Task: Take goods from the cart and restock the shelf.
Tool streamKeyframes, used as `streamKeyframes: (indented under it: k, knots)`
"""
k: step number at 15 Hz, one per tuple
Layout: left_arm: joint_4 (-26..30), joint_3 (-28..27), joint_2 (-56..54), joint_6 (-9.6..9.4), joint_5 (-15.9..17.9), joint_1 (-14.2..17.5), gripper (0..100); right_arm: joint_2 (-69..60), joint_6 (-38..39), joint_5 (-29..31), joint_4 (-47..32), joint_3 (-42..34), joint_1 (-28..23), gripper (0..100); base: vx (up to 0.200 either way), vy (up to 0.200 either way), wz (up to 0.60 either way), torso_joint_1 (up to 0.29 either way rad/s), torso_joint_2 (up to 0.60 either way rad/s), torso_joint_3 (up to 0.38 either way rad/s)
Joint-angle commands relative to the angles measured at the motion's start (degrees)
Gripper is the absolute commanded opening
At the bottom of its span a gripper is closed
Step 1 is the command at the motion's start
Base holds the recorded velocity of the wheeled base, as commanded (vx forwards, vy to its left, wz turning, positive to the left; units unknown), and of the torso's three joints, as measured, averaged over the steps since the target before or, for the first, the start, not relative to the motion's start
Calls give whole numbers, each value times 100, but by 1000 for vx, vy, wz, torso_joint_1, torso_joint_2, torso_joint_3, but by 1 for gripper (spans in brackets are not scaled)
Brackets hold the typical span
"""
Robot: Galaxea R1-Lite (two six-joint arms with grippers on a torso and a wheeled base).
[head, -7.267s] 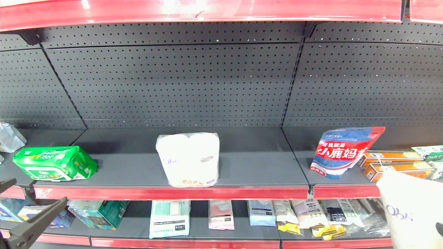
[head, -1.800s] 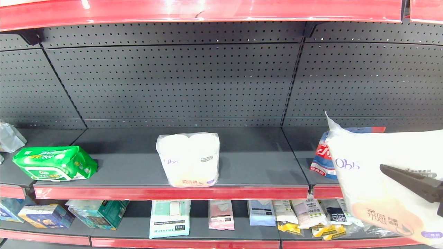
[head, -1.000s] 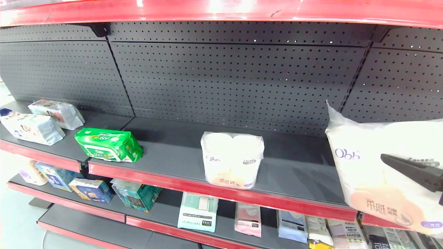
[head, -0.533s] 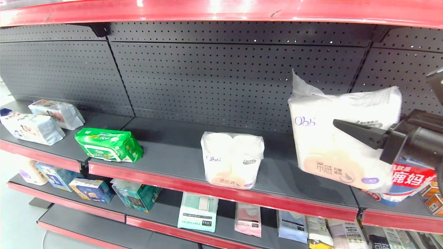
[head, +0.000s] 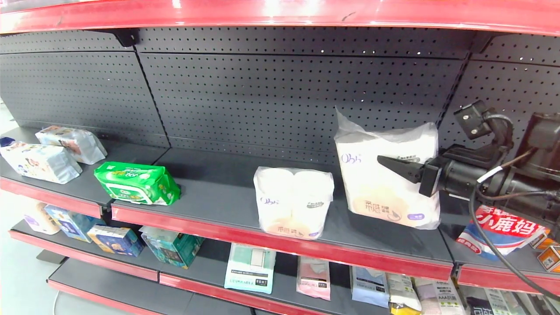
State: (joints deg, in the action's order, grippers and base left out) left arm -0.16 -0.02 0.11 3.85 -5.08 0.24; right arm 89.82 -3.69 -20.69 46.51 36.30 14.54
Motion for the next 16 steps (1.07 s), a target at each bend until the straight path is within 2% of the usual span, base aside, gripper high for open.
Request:
streamKeyframes:
  k: [1,5,8,10,16]
  knots:
    - [-2,2,-2,1,-1,2,100,554,-26,-49,25,254,40,0,0,0,0,0,0,0]
    - [-2,2,-2,1,-1,2,100,1389,-44,-111,385,966,-4,0,0,0,0,0,0,0]
    - [-2,2,-2,1,-1,2,100,1890,-79,-1130,825,1054,-189,0,0,0,0,0,0,0]
    - [-2,2,-2,1,-1,2,100,2356,-88,-1245,1159,1379,-215,0,0,0,0,0,0,0]
    - [-2,2,-2,1,-1,2,100,3331,-70,-1447,1176,2645,-154,0,0,0,0,0,0,0]
